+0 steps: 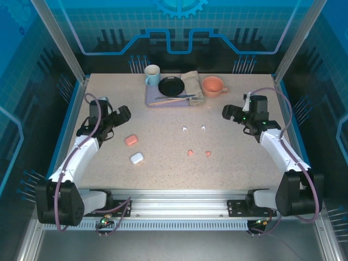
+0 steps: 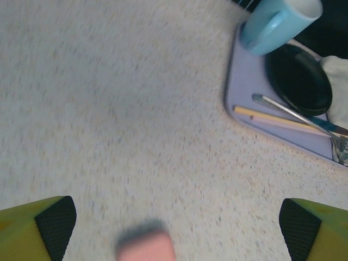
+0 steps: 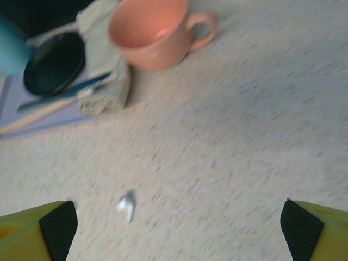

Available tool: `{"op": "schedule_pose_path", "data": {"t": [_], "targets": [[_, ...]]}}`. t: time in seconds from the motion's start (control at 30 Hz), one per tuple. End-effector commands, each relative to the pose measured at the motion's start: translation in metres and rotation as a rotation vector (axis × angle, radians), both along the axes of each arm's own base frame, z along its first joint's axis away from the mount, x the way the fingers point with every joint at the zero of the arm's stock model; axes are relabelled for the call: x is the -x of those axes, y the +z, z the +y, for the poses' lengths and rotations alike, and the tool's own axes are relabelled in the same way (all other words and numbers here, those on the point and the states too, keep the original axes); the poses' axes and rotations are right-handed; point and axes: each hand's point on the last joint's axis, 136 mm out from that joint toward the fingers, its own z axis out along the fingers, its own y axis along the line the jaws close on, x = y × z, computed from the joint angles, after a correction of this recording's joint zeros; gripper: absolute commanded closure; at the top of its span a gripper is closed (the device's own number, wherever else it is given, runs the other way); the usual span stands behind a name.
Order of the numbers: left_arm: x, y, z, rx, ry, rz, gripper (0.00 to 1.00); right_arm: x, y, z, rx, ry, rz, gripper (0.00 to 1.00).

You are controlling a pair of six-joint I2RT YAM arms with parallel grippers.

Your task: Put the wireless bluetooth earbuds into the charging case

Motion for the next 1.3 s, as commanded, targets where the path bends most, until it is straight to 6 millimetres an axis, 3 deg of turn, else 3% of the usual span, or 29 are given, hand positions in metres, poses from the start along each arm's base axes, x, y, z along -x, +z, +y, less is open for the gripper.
{"op": "schedule_pose_path", "data": {"t": [0.0,0.17,0.3,0.6,0.77,0.93,1.27], "targets": [[0.047,-0.015,-0.001,0.132,0.142,0.203,0.01,0.034,-0.009,0.055,-0.025,0.179,0.145,0.02],[0.075,-0.018,-0.008,0.227,0.199,0.277,0.01,0.066,-0.010,0.125,0.015,0.349,0.214,0.03],[0.080,-0.022,-0.013,0.273,0.214,0.302,0.01,0.090,-0.017,0.190,0.043,0.477,0.278,0.03],[0.052,-0.034,0.012,0.219,0.286,0.344,0.01,0.134,-0.060,0.337,0.252,0.729,0.359,0.02],[0.037,-0.041,0.043,0.242,0.342,0.370,0.01,0.147,-0.088,0.394,0.364,0.806,0.393,0.02],[0.031,-0.048,0.065,0.303,0.397,0.369,0.01,0.148,-0.116,0.425,0.423,0.824,0.428,0.02],[0.034,-0.058,0.083,0.341,0.427,0.366,0.01,0.139,-0.147,0.439,0.450,0.805,0.460,0.02]]}}
